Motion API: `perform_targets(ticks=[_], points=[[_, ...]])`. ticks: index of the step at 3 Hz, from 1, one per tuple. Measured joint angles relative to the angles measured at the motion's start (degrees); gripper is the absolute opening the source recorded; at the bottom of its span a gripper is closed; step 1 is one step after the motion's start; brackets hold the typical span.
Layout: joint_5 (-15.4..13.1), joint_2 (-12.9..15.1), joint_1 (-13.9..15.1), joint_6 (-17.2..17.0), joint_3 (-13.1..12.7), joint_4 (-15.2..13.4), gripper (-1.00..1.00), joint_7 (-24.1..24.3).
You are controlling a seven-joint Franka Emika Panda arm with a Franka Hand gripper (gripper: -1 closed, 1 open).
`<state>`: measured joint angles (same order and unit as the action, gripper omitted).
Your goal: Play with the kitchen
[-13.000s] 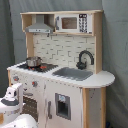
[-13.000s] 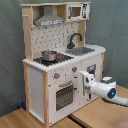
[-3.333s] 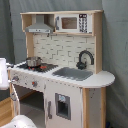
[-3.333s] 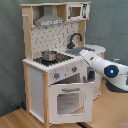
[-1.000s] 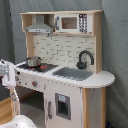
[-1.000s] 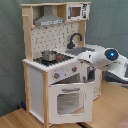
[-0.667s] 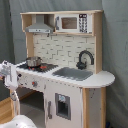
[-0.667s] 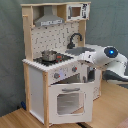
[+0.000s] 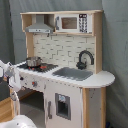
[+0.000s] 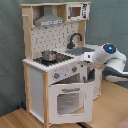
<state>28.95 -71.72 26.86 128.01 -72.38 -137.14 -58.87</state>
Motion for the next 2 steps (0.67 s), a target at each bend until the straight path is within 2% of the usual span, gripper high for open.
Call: perform_targets(ticks=[2], points=[[4.8, 6.2, 1.9, -1.0, 0.1, 0.0, 1.00, -9.3]])
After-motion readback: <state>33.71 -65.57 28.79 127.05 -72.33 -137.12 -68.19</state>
